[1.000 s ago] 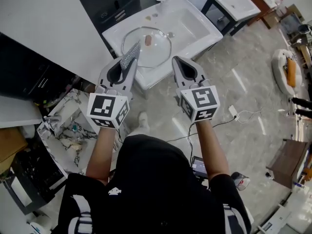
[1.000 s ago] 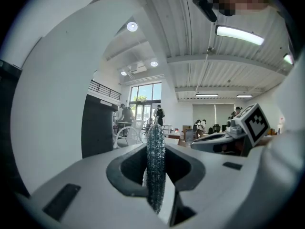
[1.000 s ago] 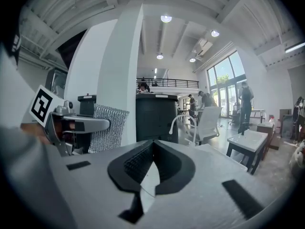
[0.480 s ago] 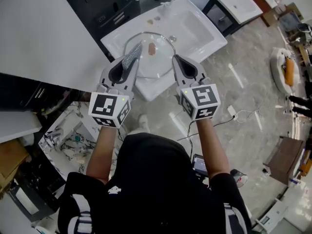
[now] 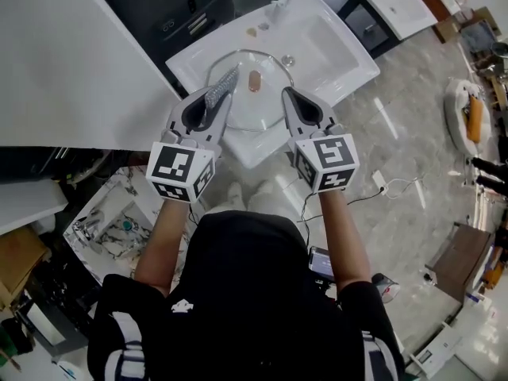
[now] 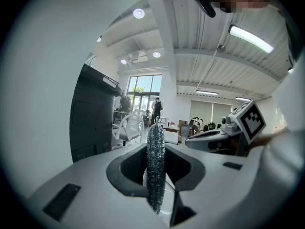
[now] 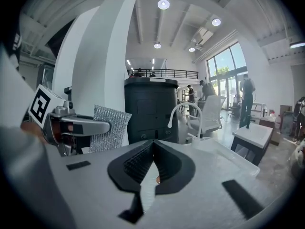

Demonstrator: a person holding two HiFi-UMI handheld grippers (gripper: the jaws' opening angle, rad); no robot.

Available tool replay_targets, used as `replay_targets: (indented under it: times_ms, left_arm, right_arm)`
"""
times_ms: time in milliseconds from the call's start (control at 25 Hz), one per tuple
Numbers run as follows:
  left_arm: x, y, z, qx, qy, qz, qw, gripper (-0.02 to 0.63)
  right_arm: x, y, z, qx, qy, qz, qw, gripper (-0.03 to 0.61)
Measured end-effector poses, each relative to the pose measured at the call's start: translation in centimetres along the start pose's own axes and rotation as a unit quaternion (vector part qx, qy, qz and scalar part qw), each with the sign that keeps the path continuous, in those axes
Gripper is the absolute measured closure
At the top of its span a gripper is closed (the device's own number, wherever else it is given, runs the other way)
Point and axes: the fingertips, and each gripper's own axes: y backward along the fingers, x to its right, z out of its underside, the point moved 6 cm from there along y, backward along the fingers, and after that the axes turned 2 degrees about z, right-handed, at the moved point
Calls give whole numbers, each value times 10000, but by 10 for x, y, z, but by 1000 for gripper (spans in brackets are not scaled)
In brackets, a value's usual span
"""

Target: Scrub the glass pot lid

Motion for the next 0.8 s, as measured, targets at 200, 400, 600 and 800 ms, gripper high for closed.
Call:
replay_targets:
  times_ms: [200, 400, 600, 800]
  left_arm:
    - [-3, -14, 10, -105, 274, 123, 9995, 532]
    - [-6, -24, 19, -150, 484, 44, 9987, 532]
    - [-12, -40, 32, -317, 440, -140, 9984, 532]
    - [-22, -55, 54, -559, 447, -412, 9966, 532]
  right_arm:
    - [7, -15, 9, -166, -14, -145, 9998, 581]
    - [18, -26, 21, -384, -7, -337, 9987, 581]
    - [33, -43, 36, -636, -6, -546, 9965, 581]
    - [41, -66, 68, -1104, 74, -920, 9896, 581]
